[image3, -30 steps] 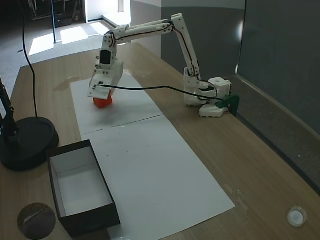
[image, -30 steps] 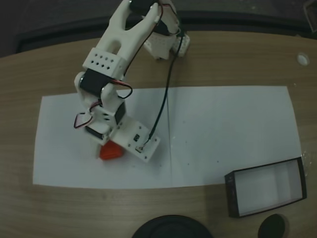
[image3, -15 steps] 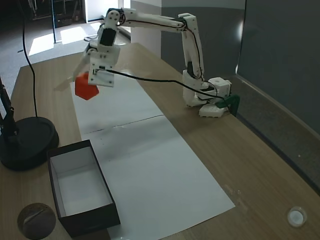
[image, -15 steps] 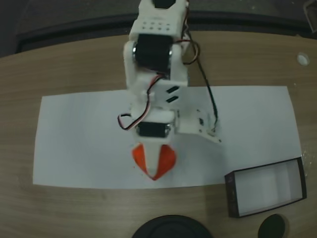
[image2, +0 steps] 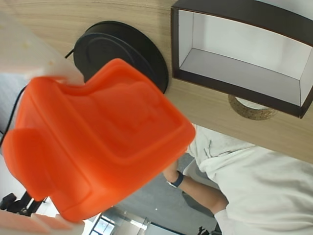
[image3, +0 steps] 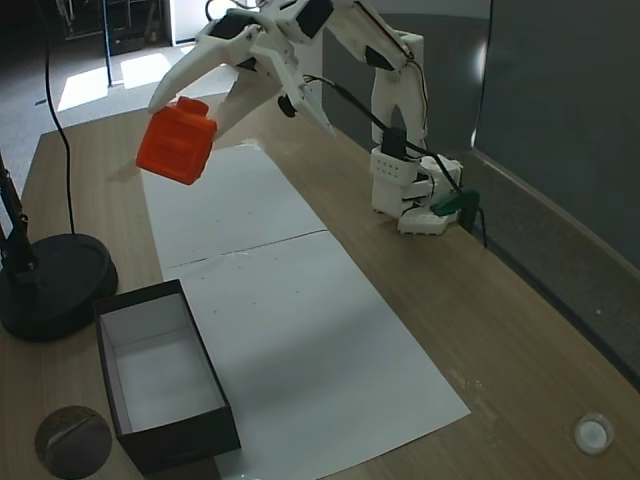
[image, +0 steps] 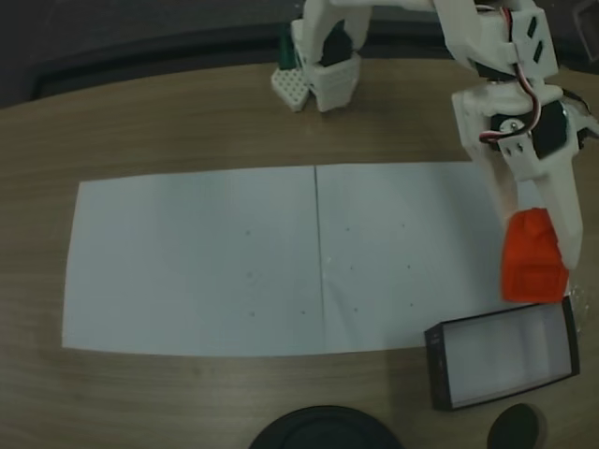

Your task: Grab a orange square and put it in the box.

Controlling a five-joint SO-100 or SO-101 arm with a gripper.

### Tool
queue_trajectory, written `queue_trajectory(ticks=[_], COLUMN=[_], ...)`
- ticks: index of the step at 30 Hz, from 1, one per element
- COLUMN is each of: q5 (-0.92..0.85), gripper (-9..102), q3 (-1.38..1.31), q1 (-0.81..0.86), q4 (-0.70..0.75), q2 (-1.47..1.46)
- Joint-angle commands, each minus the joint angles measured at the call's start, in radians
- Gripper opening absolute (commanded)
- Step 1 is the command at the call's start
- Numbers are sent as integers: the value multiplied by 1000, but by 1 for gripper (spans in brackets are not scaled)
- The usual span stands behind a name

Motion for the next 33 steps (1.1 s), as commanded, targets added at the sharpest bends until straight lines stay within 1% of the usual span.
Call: queue_trajectory(ticks=[1,6,13,23,33], q5=[-5,-5,-3,-3,-3], gripper=[9,9,9,9,9], q3=[-66,-66,-66,-67,-67], q1=[-6,2,-21,-25,-48], q4=[-66,-132,-138,-140,-273], q2=[-32,-149,-284,-330,-328])
